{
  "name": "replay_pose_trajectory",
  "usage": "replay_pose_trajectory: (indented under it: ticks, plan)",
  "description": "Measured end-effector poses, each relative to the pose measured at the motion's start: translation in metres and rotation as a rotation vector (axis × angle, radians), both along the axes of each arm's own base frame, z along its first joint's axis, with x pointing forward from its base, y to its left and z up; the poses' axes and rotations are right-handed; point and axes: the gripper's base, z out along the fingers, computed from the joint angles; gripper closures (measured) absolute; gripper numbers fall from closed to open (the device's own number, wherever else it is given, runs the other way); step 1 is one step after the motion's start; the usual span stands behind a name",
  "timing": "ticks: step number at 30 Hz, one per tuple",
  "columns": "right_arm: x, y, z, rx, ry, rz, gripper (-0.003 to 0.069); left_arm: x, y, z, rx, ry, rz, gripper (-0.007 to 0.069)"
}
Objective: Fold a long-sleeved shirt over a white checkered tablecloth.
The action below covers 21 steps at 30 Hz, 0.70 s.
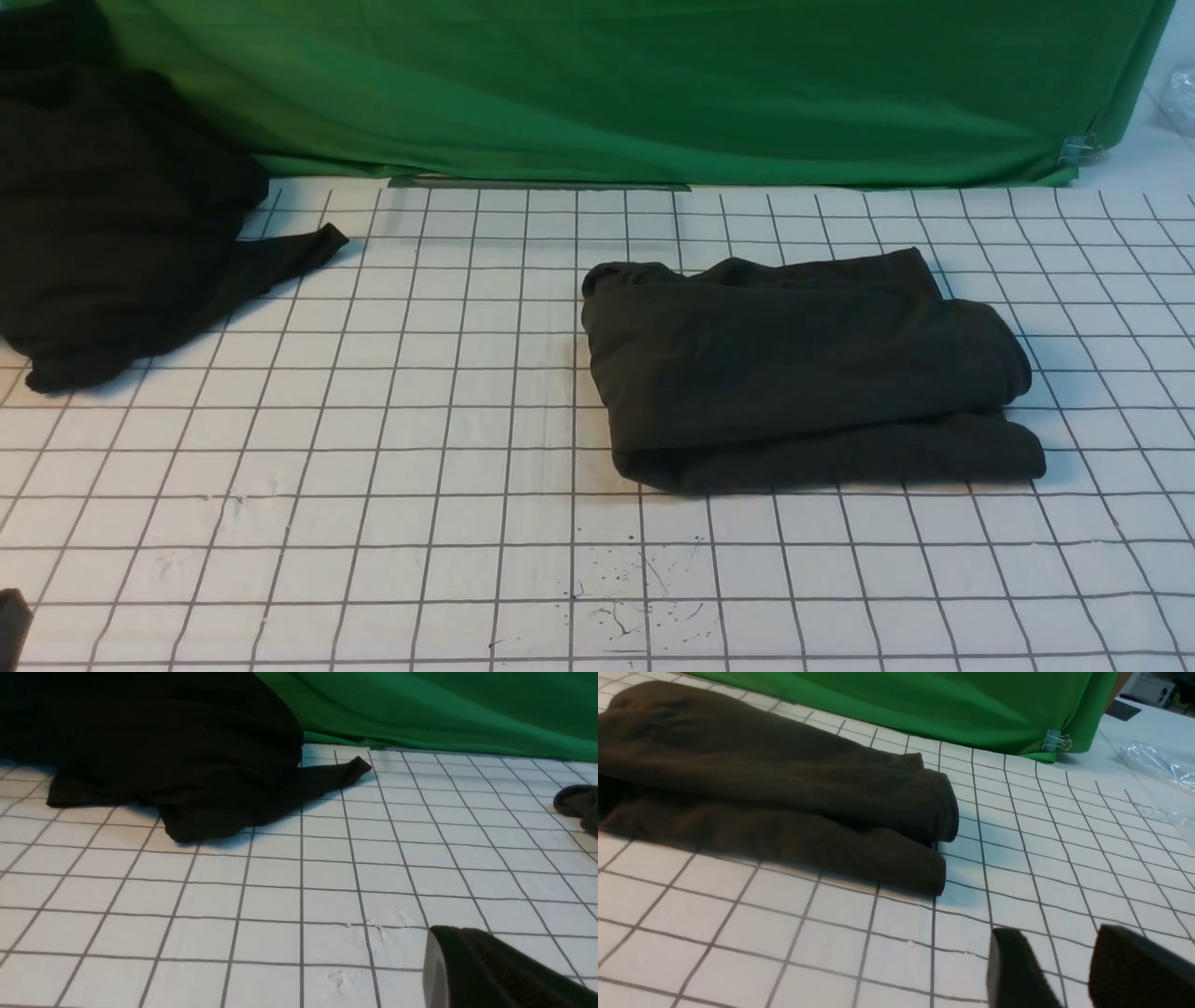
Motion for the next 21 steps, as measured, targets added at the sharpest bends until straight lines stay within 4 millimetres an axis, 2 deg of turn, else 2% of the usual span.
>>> replay_pose_trajectory:
  ticks: [21]
  plan:
    - [0.0000,0.0000,0.0000,-0.001,0.000,0.000,0.0418,0.0000,-0.0026,-0.0003,0.010,0.003,-0.050,0.0619]
